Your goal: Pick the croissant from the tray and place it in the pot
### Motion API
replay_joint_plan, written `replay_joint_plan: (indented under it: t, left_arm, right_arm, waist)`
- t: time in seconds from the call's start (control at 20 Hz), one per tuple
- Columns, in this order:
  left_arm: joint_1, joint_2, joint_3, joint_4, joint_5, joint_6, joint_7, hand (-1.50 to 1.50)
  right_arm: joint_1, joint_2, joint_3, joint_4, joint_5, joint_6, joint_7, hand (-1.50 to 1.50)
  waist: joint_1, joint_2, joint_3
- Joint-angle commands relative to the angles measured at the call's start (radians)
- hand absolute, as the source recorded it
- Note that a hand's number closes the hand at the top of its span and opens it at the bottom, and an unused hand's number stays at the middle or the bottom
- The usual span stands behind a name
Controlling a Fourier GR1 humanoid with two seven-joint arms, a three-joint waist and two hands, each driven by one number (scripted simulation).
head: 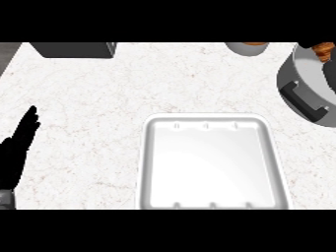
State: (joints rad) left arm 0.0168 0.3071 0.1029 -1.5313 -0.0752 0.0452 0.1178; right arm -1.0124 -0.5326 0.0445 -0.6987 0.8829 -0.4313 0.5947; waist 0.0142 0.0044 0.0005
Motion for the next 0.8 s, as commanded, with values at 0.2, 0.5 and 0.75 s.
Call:
replay_joint_plan:
  t: [0.2,0.5,0.75]
  left_arm:
    - [-0.079,0.009,0.019,0.066,-0.007,-0.019,-0.010,0.00]
    - [-0.033,-0.024,-0.024,-0.008,-0.030,-0.006,-0.013,0.00]
    - [-0.044,-0.004,-0.017,-0.006,-0.010,-0.040,-0.001,0.00]
  right_arm:
    - [-0.064,-0.067,-0.118,0.283,-0.042,-0.079,-0.250,1.50]
    - [-0.092,-0.157,-0.155,0.444,-0.038,-0.082,-0.348,1.50]
    - [-0.077,-0.178,-0.162,0.509,-0.034,-0.075,-0.406,1.50]
  waist:
    - [0.016,0.009,0.000]
    - [0.057,0.025,0.003]
    - [0.077,0.035,0.004]
